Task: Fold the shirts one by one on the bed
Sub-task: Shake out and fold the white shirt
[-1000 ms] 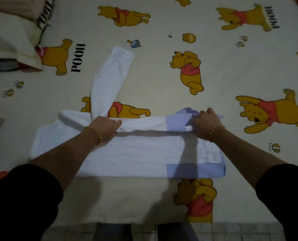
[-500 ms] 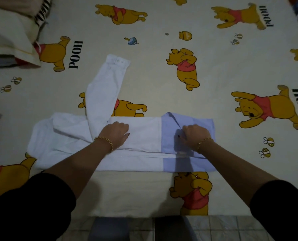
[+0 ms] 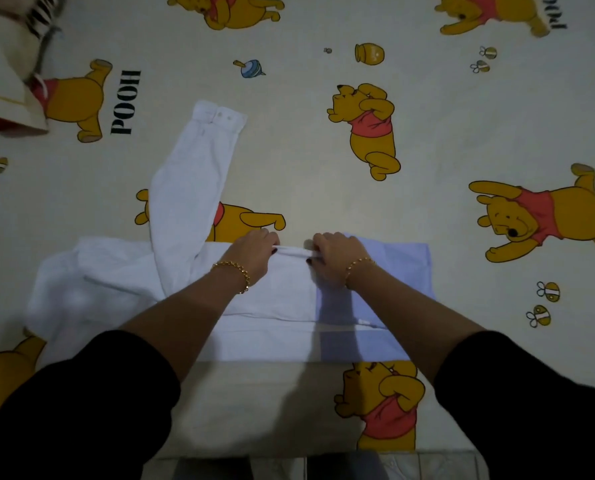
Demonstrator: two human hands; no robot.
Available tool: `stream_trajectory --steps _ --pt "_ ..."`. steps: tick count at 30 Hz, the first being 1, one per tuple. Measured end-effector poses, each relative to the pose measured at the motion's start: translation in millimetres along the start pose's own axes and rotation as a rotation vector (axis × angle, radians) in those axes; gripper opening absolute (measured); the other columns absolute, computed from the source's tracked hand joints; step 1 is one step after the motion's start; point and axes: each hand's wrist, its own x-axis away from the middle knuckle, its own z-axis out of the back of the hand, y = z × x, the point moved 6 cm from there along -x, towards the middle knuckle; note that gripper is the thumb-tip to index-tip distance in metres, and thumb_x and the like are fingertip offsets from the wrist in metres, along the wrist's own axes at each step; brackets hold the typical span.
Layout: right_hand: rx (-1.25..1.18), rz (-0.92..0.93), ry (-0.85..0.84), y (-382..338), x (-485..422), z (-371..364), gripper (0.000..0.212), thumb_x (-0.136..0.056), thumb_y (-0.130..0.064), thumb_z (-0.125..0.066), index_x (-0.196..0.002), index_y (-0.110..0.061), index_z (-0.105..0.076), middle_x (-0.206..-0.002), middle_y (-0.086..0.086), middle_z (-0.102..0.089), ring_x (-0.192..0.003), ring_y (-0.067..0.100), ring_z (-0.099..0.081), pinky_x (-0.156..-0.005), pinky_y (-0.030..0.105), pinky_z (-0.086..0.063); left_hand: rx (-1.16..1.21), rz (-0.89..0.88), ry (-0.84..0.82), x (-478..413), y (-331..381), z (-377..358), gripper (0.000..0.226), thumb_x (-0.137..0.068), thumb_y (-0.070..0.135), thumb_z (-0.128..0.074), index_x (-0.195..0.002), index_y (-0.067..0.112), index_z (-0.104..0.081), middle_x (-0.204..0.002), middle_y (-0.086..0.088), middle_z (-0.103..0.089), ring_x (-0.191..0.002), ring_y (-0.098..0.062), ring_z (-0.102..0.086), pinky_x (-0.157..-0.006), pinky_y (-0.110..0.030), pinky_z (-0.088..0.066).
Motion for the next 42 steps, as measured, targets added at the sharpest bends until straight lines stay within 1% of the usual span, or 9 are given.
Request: stream_trajectory --steps 5,11,16,21,26,30,33,38,42 --pt "0.137 -0.074 -0.14 62 12 8 0.05 -0.088 -0.062 -0.046 -0.122 -0.027 -0.056 -0.126 0.002 -0.055 -0.119 0.025 -0.049 -0.096 0.039 -0.036 0.059 0.01 0.002 2 -3 0 0.012 -0.096 0.01 -0.043 -0.1 0.013 -0.055 -0.101 -0.006 -0.052 -0.096 -0.024 -0.051 -0.074 -0.033 -0.043" --pt "0.254 -0.185 -0.143 94 29 20 0.042 -0.094 -0.033 -0.045 -0.131 -0.015 -0.041 -0.129 0.007 -0.05 -0.12 0.026 -0.047 -0.1 0.041 -0.032 0.044 0.033 -0.031 -2 9 -1 0.026 -0.097 0.028 -0.044 -0.115 0.013 -0.054 -0.114 -0.006 -0.056 -0.108 -0.025 -0.051 -0.086 -0.037 -0.042" --pt "0.265 0.015 -0.061 50 23 22 0.042 -0.091 -0.018 -0.053 -0.131 -0.009 -0.044 -0.128 0.011 -0.049 -0.12 0.029 -0.046 -0.098 0.039 -0.035 0.078 -0.053 -0.047 -13 43 -4 0.033 -0.096 0.037 -0.045 -0.119 0.014 -0.055 -0.117 -0.006 -0.058 -0.108 -0.025 -0.053 -0.088 -0.035 -0.042" --pt "-0.207 0.062 -0.156 34 22 17 0.045 -0.085 -0.03 -0.064 -0.122 -0.006 -0.053 -0.117 0.018 -0.059 -0.109 0.036 -0.055 -0.084 0.038 -0.046 0.134 -0.088 0.003 -15 58 10 0.016 -0.097 0.023 -0.044 -0.099 0.012 -0.055 -0.099 -0.009 -0.06 -0.091 -0.027 -0.055 -0.073 -0.035 -0.041" --pt "-0.091 -0.09 -0.412 76 31 20 0.076 -0.078 -0.062 -0.064 -0.135 -0.013 -0.053 -0.112 0.014 -0.064 -0.108 0.028 -0.058 -0.091 0.034 -0.047 0.18 -0.13 -0.023 -1 56 23 0.012 -0.099 0.023 -0.041 -0.089 0.018 -0.047 -0.091 -0.004 -0.057 -0.083 -0.022 -0.052 -0.066 -0.033 -0.039" --pt "-0.014 -0.23 -0.458 126 55 26 0.06 -0.069 -0.06 -0.073 -0.104 -0.012 -0.066 -0.093 0.008 -0.064 -0.086 0.026 -0.059 -0.075 0.034 -0.049 0.186 -0.103 -0.005 3 53 29 0.015 -0.098 0.023 -0.042 -0.089 0.015 -0.051 -0.09 -0.004 -0.059 -0.077 -0.019 -0.048 -0.063 -0.031 -0.036" --pt "-0.242 -0.35 -0.37 157 71 25 0.047 -0.073 -0.051 -0.075 -0.086 -0.007 -0.069 -0.09 0.012 -0.067 -0.078 0.025 -0.055 -0.07 0.037 -0.047 0.194 -0.084 -0.012 2 53 27 0.015 -0.098 0.024 -0.042 -0.09 0.015 -0.051 -0.091 -0.007 -0.06 -0.079 -0.023 -0.052 -0.064 -0.034 -0.04" --pt "-0.437 -0.549 -0.053 188 85 14 0.048 -0.086 -0.037 -0.067 -0.122 -0.006 -0.06 -0.12 0.017 -0.062 -0.11 0.033 -0.056 -0.086 0.035 -0.044 0.1 0.022 0.004 -9 54 19 0.022 -0.096 0.023 -0.045 -0.114 0.014 -0.055 -0.113 -0.007 -0.06 -0.106 -0.028 -0.055 -0.087 -0.04 -0.043" --pt "-0.463 -0.636 0.264 184 94 5 0.036 -0.094 -0.016 -0.051 -0.129 -0.006 -0.049 -0.127 0.018 -0.055 -0.116 0.035 -0.052 -0.092 0.042 -0.046 -0.068 0.064 0.009 -6 62 4 0.053 -0.095 0.03 -0.047 -0.143 0.014 -0.033 -0.145 -0.007 -0.038 -0.135 -0.022 -0.034 -0.108 -0.044 -0.029"
